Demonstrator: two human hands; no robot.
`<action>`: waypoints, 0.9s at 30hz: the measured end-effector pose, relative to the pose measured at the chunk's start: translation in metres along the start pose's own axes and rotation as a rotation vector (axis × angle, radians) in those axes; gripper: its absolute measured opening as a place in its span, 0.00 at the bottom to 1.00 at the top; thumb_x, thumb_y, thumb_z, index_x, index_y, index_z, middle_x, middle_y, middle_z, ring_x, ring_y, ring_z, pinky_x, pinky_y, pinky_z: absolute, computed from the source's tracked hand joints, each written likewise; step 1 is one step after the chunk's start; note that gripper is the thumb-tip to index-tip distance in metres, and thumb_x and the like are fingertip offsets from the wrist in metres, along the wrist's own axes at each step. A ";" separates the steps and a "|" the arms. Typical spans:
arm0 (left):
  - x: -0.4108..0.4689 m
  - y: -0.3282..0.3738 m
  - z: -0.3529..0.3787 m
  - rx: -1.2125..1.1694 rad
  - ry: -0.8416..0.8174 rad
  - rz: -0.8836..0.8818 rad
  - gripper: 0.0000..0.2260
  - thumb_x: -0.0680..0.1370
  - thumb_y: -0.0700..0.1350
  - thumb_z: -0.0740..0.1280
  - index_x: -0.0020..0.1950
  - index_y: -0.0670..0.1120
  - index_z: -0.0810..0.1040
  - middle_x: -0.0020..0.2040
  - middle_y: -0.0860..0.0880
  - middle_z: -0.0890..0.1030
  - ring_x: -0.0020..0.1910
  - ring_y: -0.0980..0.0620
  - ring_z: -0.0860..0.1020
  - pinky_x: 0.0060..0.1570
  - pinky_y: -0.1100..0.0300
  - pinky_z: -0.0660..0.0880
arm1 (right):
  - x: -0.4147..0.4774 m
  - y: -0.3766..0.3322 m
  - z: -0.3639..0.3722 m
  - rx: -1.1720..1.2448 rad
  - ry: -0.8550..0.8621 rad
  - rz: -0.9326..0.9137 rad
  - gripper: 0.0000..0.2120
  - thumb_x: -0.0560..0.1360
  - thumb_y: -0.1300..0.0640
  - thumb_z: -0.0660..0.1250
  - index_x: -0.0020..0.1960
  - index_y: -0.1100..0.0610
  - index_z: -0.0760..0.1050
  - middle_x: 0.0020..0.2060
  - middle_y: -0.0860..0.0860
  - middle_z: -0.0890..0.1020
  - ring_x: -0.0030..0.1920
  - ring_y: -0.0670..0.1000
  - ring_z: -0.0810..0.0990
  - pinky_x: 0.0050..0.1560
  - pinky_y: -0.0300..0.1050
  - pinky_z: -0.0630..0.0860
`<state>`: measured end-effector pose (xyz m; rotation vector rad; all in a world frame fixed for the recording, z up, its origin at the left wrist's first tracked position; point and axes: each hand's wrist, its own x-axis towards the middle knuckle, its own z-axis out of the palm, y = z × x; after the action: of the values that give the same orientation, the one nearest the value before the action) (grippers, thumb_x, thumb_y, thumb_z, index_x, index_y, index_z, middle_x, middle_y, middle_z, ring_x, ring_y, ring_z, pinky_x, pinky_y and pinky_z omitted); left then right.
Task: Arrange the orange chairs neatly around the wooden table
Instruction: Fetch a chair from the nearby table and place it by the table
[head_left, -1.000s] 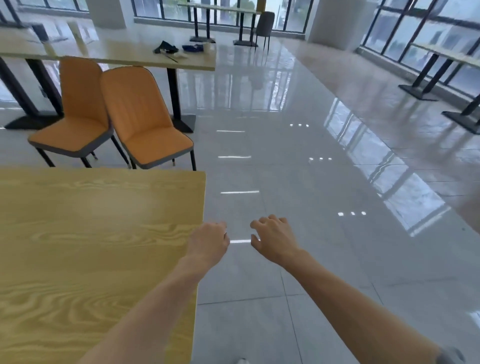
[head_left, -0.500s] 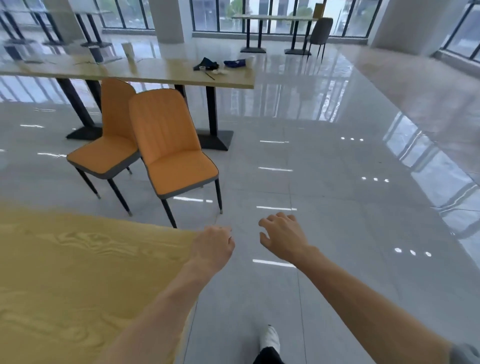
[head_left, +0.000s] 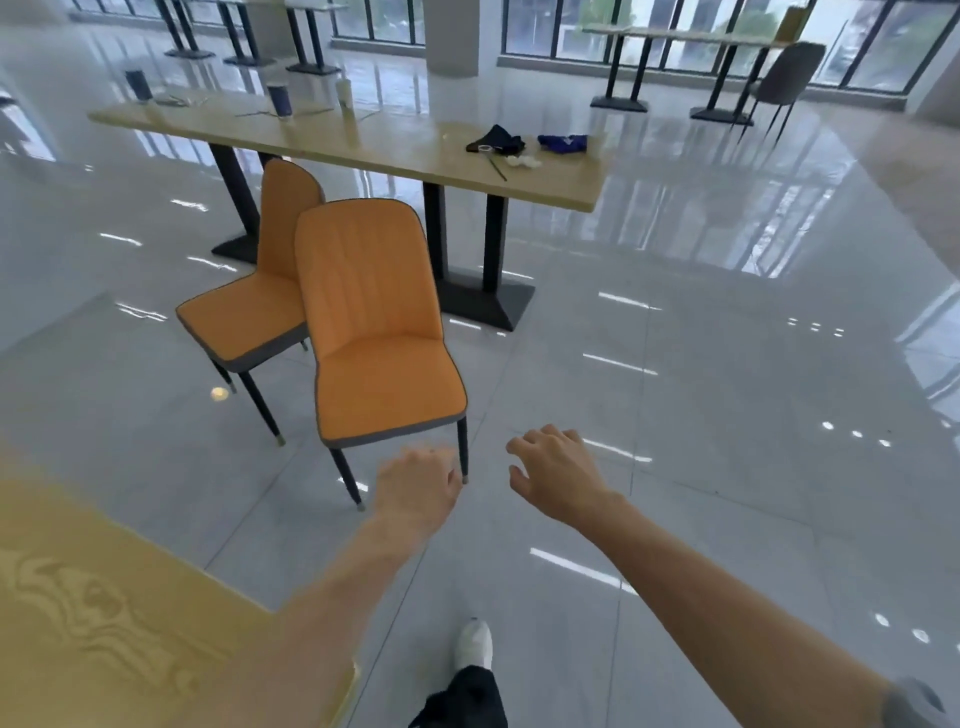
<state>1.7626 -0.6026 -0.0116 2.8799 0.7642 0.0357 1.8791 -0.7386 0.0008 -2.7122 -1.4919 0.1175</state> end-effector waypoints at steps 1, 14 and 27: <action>0.019 -0.002 0.005 -0.006 -0.009 -0.014 0.13 0.80 0.48 0.56 0.59 0.46 0.76 0.54 0.47 0.80 0.52 0.46 0.77 0.46 0.53 0.75 | 0.020 0.009 0.002 -0.001 -0.005 -0.014 0.13 0.78 0.53 0.57 0.57 0.57 0.75 0.53 0.54 0.81 0.56 0.56 0.75 0.58 0.51 0.68; 0.310 -0.048 -0.011 -0.080 0.084 -0.160 0.12 0.80 0.49 0.56 0.59 0.48 0.75 0.53 0.47 0.80 0.52 0.47 0.76 0.49 0.51 0.75 | 0.324 0.100 -0.033 -0.032 -0.021 -0.199 0.13 0.79 0.52 0.57 0.57 0.56 0.75 0.51 0.53 0.81 0.55 0.55 0.75 0.58 0.50 0.69; 0.532 -0.100 -0.017 -0.095 0.147 -0.415 0.14 0.81 0.49 0.56 0.63 0.48 0.74 0.56 0.48 0.80 0.54 0.48 0.77 0.49 0.54 0.74 | 0.593 0.152 -0.033 -0.034 -0.034 -0.453 0.12 0.79 0.52 0.57 0.54 0.55 0.76 0.47 0.51 0.82 0.51 0.53 0.76 0.57 0.49 0.70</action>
<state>2.1747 -0.2516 -0.0212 2.5946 1.3321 0.2280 2.3266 -0.3190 -0.0045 -2.3284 -2.0851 0.1213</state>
